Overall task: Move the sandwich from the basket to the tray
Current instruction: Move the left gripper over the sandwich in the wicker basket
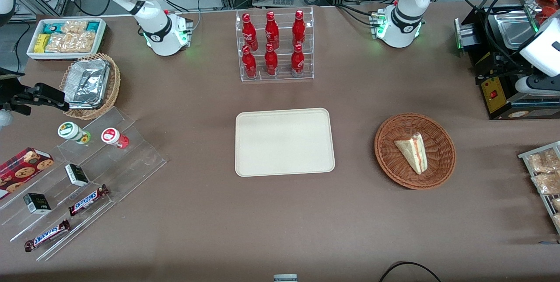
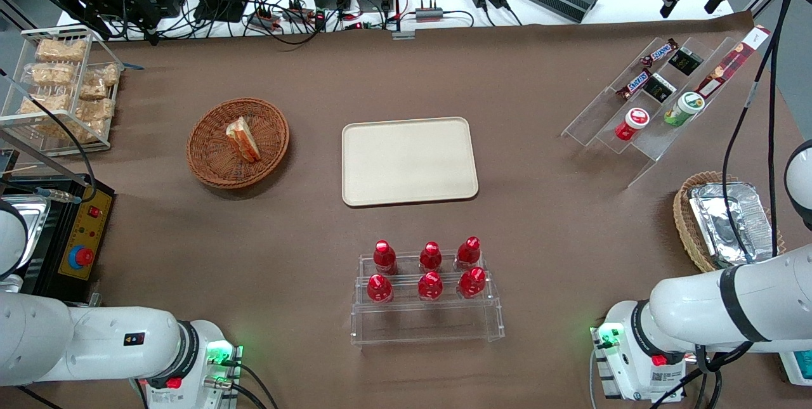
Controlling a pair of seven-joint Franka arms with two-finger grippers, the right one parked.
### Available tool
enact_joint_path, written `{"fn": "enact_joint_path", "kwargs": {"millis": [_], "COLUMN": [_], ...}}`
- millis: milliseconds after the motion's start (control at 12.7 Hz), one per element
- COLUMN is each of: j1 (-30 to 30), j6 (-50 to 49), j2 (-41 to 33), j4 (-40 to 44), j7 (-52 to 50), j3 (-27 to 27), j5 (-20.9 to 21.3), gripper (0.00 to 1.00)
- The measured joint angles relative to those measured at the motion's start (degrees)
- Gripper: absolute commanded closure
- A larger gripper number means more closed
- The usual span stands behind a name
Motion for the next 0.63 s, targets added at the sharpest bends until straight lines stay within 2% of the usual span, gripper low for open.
{"fn": "enact_joint_path", "kwargs": {"millis": [395,632], "j1": [0.0,-0.01], "j6": [0.74,9.8], "j2": [0.93,1.56], "j4": [-0.33,-7.27], "j7": [-0.38,-2.59], "j3": [-0.36,-0.85], "j5": [0.0,0.0], "gripper": [0.0,0.0]}}
